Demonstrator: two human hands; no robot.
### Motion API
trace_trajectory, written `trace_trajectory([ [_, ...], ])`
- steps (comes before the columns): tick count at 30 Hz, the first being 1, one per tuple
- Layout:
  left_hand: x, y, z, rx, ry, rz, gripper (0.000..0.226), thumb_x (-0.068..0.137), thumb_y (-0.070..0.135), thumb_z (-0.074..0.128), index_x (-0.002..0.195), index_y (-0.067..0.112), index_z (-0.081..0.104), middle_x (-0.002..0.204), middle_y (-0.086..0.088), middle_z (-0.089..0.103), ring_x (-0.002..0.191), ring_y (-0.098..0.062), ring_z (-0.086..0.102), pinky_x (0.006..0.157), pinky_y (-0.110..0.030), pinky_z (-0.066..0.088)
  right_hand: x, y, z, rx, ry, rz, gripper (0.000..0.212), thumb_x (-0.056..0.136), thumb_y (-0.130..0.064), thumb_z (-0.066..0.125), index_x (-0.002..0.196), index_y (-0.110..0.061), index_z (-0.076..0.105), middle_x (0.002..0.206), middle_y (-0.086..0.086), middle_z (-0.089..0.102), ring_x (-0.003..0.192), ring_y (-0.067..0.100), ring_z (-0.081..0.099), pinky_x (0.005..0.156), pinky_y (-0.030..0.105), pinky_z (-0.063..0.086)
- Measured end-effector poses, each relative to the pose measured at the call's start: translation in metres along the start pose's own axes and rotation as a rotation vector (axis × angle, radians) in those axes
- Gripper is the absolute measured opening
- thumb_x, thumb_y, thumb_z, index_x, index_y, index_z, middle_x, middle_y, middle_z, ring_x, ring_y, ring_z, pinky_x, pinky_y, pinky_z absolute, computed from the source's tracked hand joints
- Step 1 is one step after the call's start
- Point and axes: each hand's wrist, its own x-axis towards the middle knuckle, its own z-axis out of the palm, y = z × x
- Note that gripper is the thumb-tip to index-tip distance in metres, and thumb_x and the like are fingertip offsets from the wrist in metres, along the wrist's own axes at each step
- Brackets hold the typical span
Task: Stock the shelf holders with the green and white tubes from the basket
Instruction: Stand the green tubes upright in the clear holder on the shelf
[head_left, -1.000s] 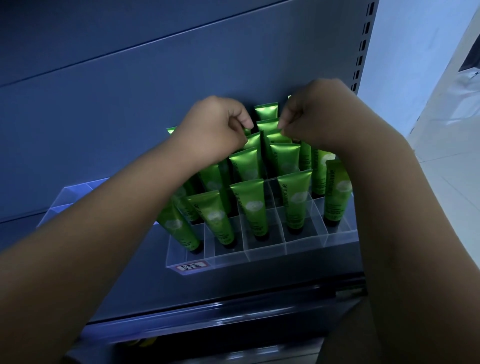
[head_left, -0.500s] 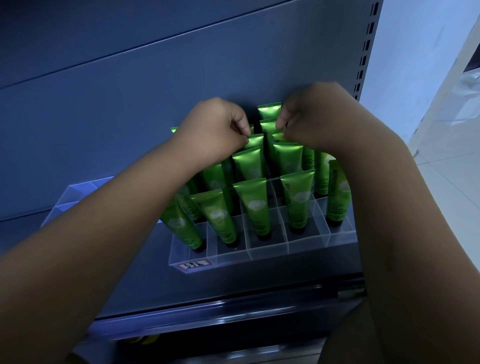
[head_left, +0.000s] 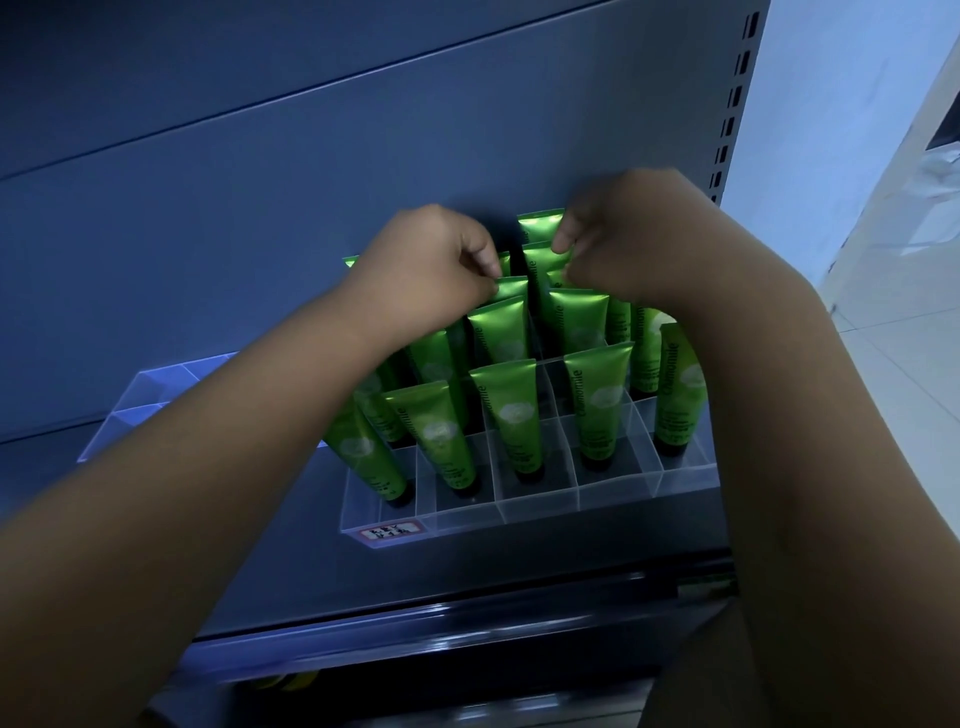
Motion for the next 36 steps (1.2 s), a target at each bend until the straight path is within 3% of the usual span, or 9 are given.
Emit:
trace_trajectory([
  [5,0.000,0.001,0.002,-0.013,-0.005,0.012,0.007,0.084,0.014,0.077,0.084,0.021,0.078,0.076,0.017,0.068,0.073,-0.004,0.064,0.075,-0.024,0.052,-0.002,-0.004,-0.005,-0.017,-0.004,-0.004,0.018,0.084,-0.014,0.069,0.094,-0.027,0.075,0.094,-0.006,0.071,0.095,0.016,0.064,0.077,0.025,0.046],
  [11,-0.003,-0.004,0.000,0.004,0.017,0.033,0.004,0.085,0.014,0.077,0.084,0.018,0.079,0.075,0.014,0.069,0.075,-0.006,0.065,0.070,-0.018,0.048,-0.004,-0.007,-0.004,0.003,-0.006,-0.004,0.017,0.084,-0.014,0.070,0.095,-0.026,0.075,0.096,-0.003,0.071,0.094,0.018,0.066,0.083,0.029,0.054],
  [21,-0.003,-0.004,0.000,0.049,0.023,0.044,0.006,0.085,0.015,0.077,0.086,0.020,0.078,0.076,0.013,0.067,0.081,-0.011,0.068,0.079,-0.028,0.053,0.000,-0.007,0.000,-0.004,-0.010,0.001,0.016,0.083,-0.016,0.070,0.094,-0.027,0.075,0.095,-0.005,0.071,0.093,0.016,0.065,0.076,0.026,0.047],
  [32,-0.002,-0.005,0.002,0.015,0.002,0.033,0.004,0.086,0.016,0.077,0.084,0.020,0.078,0.075,0.016,0.067,0.076,-0.006,0.065,0.077,-0.029,0.055,0.000,-0.008,-0.002,0.001,-0.029,0.018,0.016,0.084,-0.023,0.073,0.097,-0.031,0.074,0.102,-0.008,0.067,0.094,0.015,0.063,0.077,0.027,0.047],
  [36,-0.004,-0.006,0.000,-0.053,-0.020,0.002,0.002,0.086,0.018,0.079,0.087,0.019,0.078,0.080,0.009,0.072,0.075,-0.008,0.066,0.077,-0.032,0.056,-0.003,-0.012,-0.005,0.023,-0.037,0.021,0.017,0.083,-0.024,0.072,0.098,-0.031,0.074,0.102,-0.007,0.067,0.093,0.016,0.063,0.080,0.030,0.052],
])
